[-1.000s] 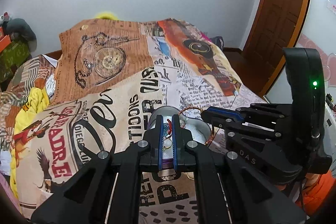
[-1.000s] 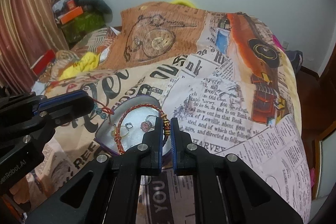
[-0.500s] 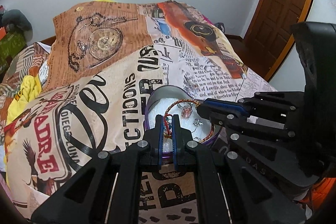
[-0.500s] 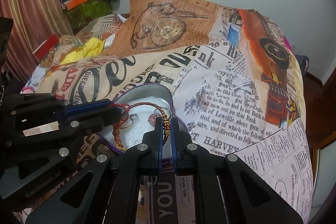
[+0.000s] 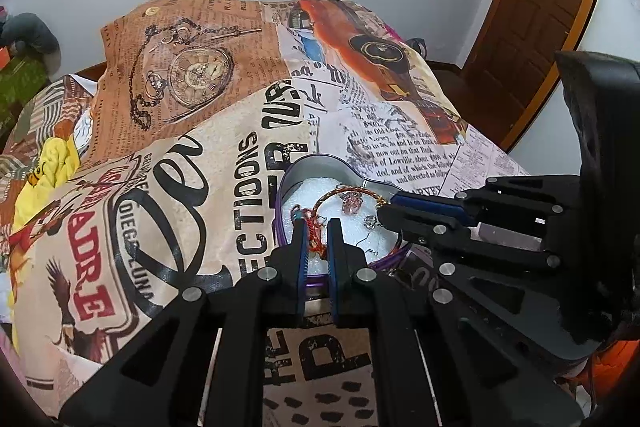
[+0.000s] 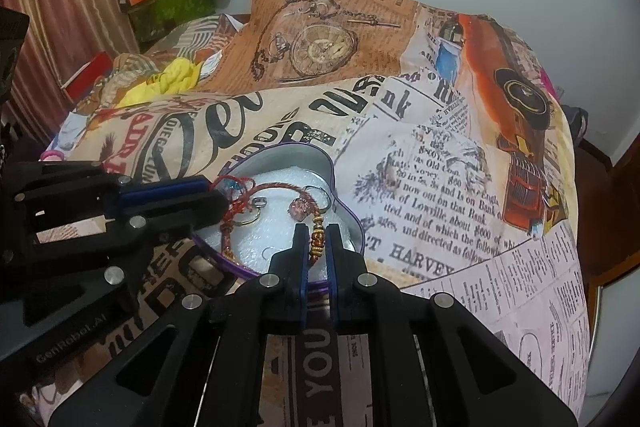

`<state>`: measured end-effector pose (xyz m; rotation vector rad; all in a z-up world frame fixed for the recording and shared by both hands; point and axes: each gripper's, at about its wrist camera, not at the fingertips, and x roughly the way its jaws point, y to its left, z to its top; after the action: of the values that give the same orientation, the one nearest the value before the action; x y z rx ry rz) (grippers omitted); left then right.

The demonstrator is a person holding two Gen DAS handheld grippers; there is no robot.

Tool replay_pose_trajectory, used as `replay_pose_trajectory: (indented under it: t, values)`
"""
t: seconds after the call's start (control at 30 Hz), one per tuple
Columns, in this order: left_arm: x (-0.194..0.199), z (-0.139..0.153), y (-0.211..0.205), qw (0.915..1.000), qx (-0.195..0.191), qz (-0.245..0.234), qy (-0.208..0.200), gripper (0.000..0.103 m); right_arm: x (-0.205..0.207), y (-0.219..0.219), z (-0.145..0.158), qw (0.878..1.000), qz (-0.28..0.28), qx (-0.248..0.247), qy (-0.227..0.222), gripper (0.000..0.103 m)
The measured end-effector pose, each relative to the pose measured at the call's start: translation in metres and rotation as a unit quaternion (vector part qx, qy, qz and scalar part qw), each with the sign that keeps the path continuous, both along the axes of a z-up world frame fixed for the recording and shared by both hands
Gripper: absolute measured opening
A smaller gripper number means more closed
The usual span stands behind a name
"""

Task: Organize jewelry
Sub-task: 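Open both tools to drop the bracelet and red piece into the tin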

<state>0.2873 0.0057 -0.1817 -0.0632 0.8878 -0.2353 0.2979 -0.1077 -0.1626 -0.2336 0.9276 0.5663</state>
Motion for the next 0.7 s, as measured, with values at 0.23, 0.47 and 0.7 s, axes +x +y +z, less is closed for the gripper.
replay_pose_trajectory:
  t: [0.23,0.47,0.7]
  values:
    - [-0.007,0.012,0.006,0.9999,-0.003,0.012,-0.003,0.018,-0.007,0.000,0.010,1.000,0.002,-0.006,-0.007,0.018]
    - [-0.018,0.030,0.011,0.9996,-0.002,0.018,-0.020,0.023,-0.017,-0.005,0.027,0.999,-0.005,-0.003,-0.032,0.033]
    - [-0.033,0.042,0.014,0.9993,0.005,0.023,-0.030,0.030,-0.028,-0.011,0.040,0.999,-0.011,0.004,-0.044,0.033]
